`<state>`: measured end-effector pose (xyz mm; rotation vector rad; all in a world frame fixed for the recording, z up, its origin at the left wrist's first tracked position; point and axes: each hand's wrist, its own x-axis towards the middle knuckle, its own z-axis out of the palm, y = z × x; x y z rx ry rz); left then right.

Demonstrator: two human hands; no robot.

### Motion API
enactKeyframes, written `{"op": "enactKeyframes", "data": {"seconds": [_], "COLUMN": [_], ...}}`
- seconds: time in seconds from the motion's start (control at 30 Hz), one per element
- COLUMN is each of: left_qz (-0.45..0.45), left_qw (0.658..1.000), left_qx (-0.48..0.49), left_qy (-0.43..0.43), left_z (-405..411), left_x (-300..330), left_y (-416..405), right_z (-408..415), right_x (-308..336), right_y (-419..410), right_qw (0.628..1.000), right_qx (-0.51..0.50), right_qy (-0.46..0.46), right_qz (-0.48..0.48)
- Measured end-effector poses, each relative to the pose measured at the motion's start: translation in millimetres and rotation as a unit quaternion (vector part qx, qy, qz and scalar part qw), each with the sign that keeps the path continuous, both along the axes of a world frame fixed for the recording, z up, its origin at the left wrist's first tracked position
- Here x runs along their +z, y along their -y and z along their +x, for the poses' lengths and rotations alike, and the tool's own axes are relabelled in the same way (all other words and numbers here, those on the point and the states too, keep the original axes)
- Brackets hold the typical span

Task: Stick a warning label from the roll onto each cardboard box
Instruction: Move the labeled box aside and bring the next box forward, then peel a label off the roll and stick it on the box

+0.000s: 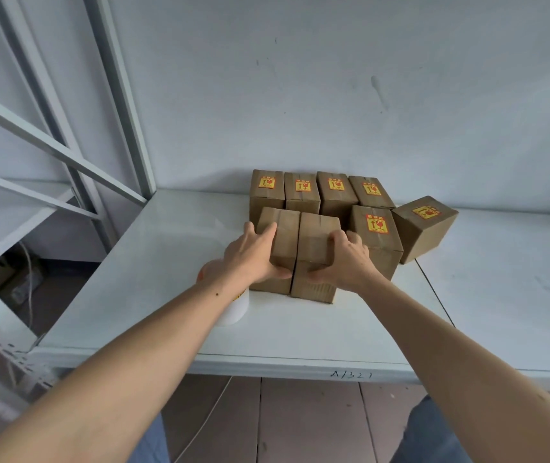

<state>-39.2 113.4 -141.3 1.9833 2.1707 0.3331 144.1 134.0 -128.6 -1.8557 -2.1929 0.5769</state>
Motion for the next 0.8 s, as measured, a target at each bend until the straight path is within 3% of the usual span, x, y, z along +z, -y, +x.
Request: {"op": "enactKeyframes", "data": {"seconds": [0.23, 0.57, 0.7, 0.8], "left_qz": [0.107, 0.092, 0.083, 0.028], "left_qw": [0.993, 0.989, 0.983, 0.98], "left_qx": [0.034, -0.005, 0.002, -0.05], "left_qy": [-0.036, 0.115, 0.166, 0.189], "left_z": [1.4, -37.8, -65.1, -79.2], "left_x": [-5.3, 4.0, 12.1, 17.7], "left_y": [-5.9, 15.9, 35.2, 49.1], "right_z": [-5.0, -2.9, -20.6, -38.6], "right_x": [-1.9, 19.5, 29.6, 33.3], "right_y": [3.1, 26.3, 37.1, 43.6], "right_qw": [0.994, 0.988, 0.993, 0.984], "right_qx": [0.081, 0.088, 0.077, 0.124], "right_qy": [0.054, 0.123, 0.053, -0.016], "right_qz": [0.052, 0.045, 0.077, 0.123]}}
